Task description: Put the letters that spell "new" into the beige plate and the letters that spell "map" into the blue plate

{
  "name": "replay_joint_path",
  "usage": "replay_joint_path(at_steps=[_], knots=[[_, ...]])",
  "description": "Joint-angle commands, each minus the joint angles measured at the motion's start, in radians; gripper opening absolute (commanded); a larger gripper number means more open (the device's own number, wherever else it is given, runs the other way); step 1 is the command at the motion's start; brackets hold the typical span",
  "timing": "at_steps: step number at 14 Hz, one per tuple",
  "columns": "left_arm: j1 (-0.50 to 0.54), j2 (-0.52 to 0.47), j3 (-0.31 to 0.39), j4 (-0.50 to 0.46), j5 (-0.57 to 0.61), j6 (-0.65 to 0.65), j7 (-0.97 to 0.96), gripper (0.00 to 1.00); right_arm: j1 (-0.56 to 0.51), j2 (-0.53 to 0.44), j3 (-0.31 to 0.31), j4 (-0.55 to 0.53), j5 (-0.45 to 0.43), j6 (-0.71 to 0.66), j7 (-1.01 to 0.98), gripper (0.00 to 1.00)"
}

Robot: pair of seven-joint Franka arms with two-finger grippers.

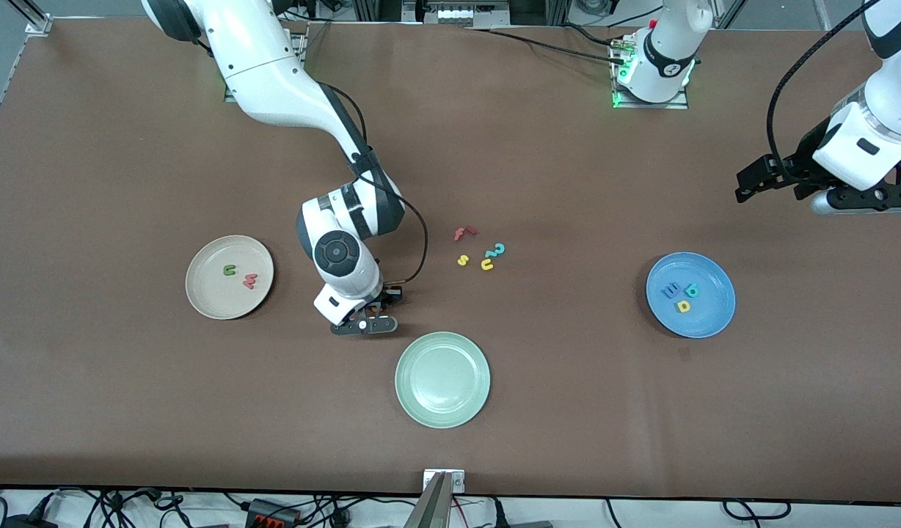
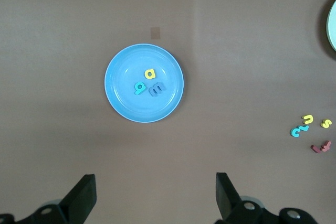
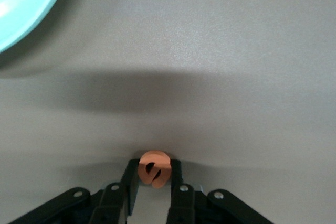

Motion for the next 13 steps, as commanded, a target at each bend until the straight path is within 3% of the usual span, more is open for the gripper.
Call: replay_joint_path(at_steps=[1,4,6,10,13], knots=[[-0.025,-0.006,0.009,-0.004,0.031,-0.005,0.02,1.0,-0.012,0.005,-0.009,0.023,-0.014,-0.017,-0.016,0.19],[-0.025,0.003,0.002,0.017,0.043,-0.01,0.023,1.0,-0.036,-0.059,-0.027,0.008,-0.014,-0.176,-0.065,0.19],[-0.025,0.005,0.002,0.019,0.045,-0.01,0.058,1.0,-0.05,-0.121,-0.085,-0.044,-0.017,-0.283,-0.15,0.19],[-0.02,0.003,0.003,0.021,0.043,-0.036,0.13,1.0,-0.137,-0.271,-0.119,-0.269,-0.017,-0.277,-0.353,0.19],[-0.013,0.015,0.005,0.033,0.043,-0.033,0.129,1.0,-0.214,-0.326,-0.121,-0.361,-0.019,-0.275,-0.477,0.19]])
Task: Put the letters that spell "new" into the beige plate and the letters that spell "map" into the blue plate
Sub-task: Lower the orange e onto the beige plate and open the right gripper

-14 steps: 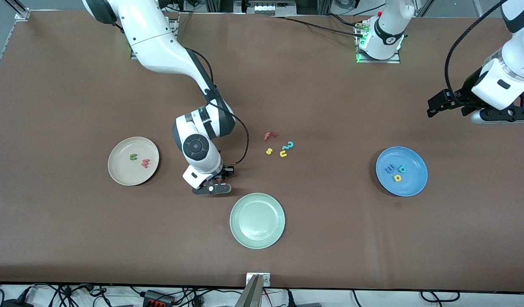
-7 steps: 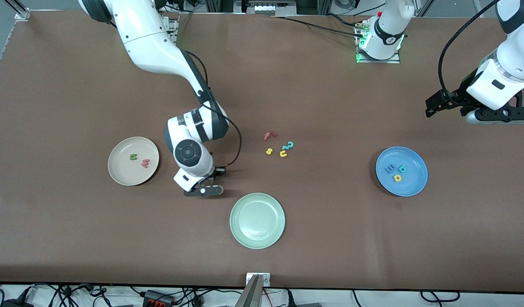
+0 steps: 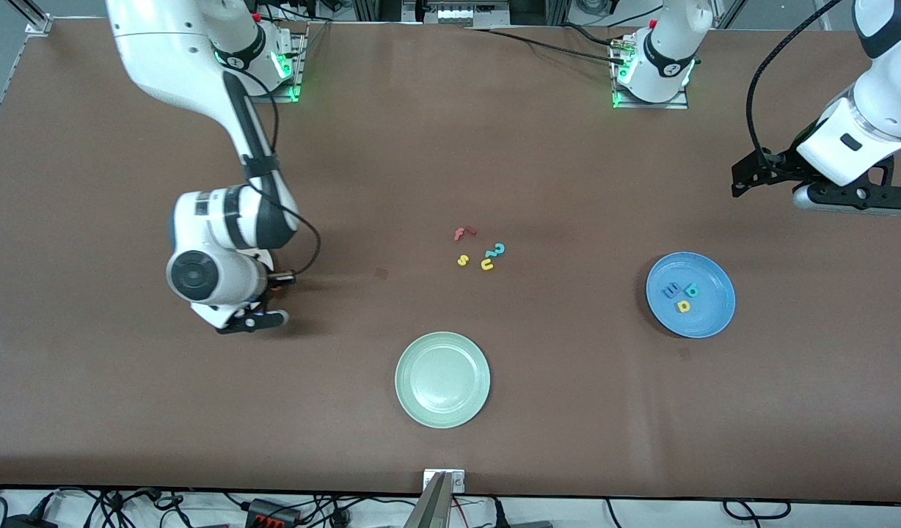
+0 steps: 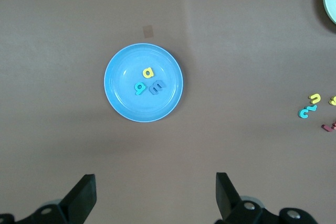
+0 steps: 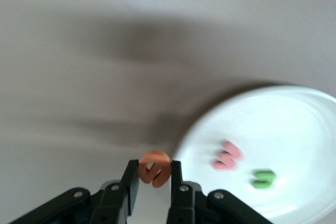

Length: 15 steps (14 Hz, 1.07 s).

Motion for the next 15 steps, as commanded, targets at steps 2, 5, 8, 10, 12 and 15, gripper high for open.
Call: replay_joint_path(at_steps=[2,5,8,10,12,15], knots=[[0.004,0.06,0.005,0.092,0.027,-0.009,0.021,1.0,-0.08,-0.092,0.015,-0.145,-0.013,0.016,-0.135,0.2],[0.007,0.068,0.008,0.106,0.027,-0.015,0.023,1.0,-0.098,-0.112,0.015,-0.208,-0.012,0.031,-0.15,0.2],[0.006,0.068,0.006,0.106,0.027,-0.015,0.021,1.0,-0.098,-0.109,0.016,-0.248,-0.012,0.077,-0.149,0.22],[0.004,0.068,0.003,0.108,0.027,-0.014,0.021,1.0,-0.098,-0.104,0.016,-0.244,-0.006,0.08,-0.146,0.83],[-0.003,0.068,0.001,0.109,0.027,-0.014,0.021,1.0,-0.097,-0.106,0.016,-0.212,-0.005,0.068,-0.132,1.0],[-0.007,0.068,0.0,0.111,0.029,-0.012,0.021,1.0,-0.098,-0.141,0.015,-0.138,-0.001,0.01,-0.075,1.0]])
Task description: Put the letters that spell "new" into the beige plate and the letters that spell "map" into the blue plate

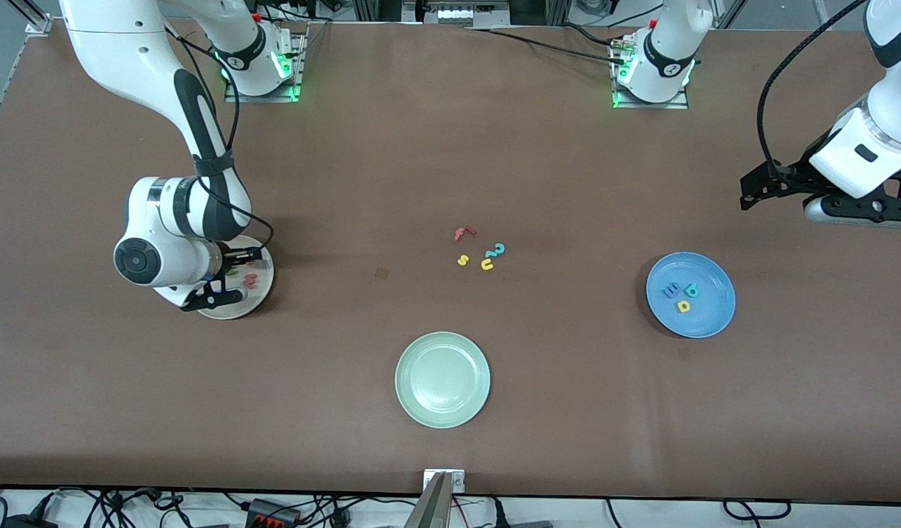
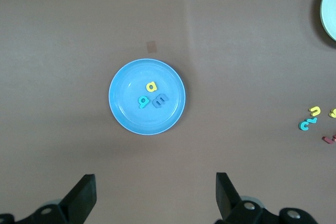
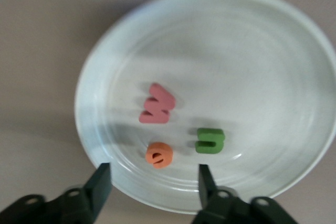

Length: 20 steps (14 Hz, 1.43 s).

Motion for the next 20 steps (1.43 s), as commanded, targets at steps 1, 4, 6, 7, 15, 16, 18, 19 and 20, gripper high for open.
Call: replay_joint_path(at_steps=[1,4,6,7,15,16,18,19,20], knots=[[-0.005,0.011,-0.001,0.028,0.019,-0.017,0.018,1.0,-0.007,-0.071,0.008,0.083,-0.003,-0.105,0.069,1.0],[-0.005,0.011,-0.002,0.028,0.019,-0.018,0.018,1.0,-0.021,-0.084,-0.008,0.31,-0.001,-0.361,0.153,1.0],[-0.008,0.004,-0.01,0.022,0.033,-0.023,0.024,1.0,-0.024,-0.084,-0.051,0.416,-0.008,-0.44,0.161,1.0],[-0.012,-0.006,-0.056,0.019,0.094,-0.049,-0.007,1.0,-0.022,-0.09,-0.079,0.439,-0.005,-0.451,0.153,1.0],[0.024,0.0,-0.082,0.05,0.013,-0.034,-0.09,1.0,-0.371,-0.29,0.19,0.467,-0.038,-0.476,0.138,1.0],[0.024,0.0,-0.082,0.048,0.013,-0.029,-0.088,1.0,-0.401,-0.312,0.22,0.467,-0.076,-0.477,0.136,1.0],[0.025,0.0,-0.082,0.048,0.013,-0.029,-0.081,1.0,-0.456,-0.357,0.281,0.449,-0.121,-0.477,0.13,1.0],[0.025,0.0,-0.082,0.048,0.013,-0.029,-0.073,1.0,-0.458,-0.369,0.294,0.444,-0.144,-0.479,0.127,1.0],[0.025,0.0,-0.082,0.048,0.013,-0.029,-0.073,1.0,-0.457,-0.369,0.295,0.444,-0.173,-0.488,0.127,1.0]])
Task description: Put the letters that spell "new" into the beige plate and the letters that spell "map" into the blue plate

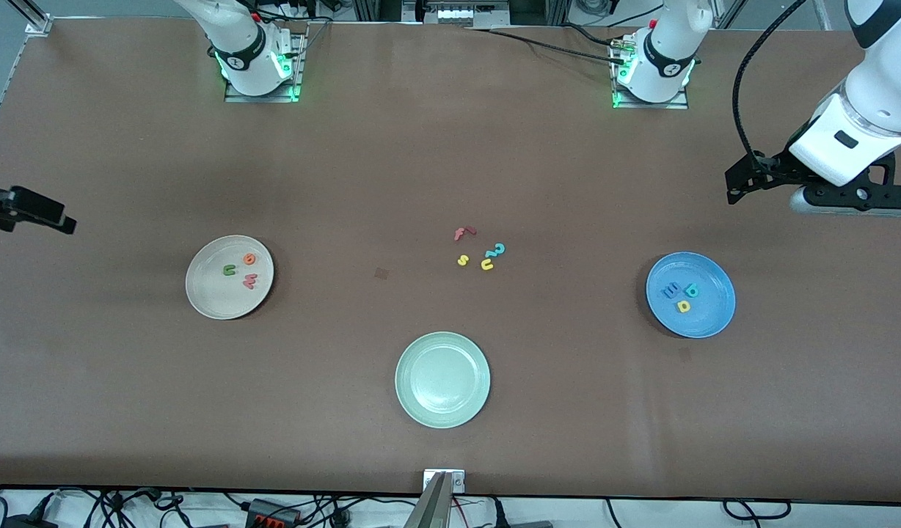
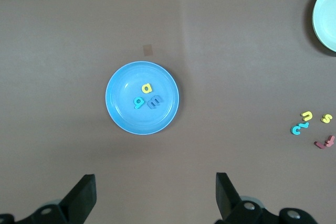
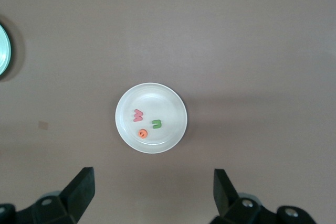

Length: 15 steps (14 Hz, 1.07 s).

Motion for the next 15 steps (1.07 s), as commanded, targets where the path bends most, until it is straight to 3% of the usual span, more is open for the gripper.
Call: replay_joint_path(at_steps=[1,9,15], knots=[[0.004,0.006,-0.002,0.015,-0.015,-0.004,0.013,1.0,-0.014,-0.028,0.043,-0.038,-0.064,-0.01,-0.01,1.0],[0.004,0.004,-0.002,0.015,-0.015,-0.017,0.014,1.0,-0.013,-0.286,0.044,-0.391,-0.086,0.112,-0.001,1.0],[0.004,0.004,-0.002,0.018,-0.015,-0.021,0.013,1.0,-0.013,-0.298,0.043,-0.417,-0.081,0.113,0.01,1.0]])
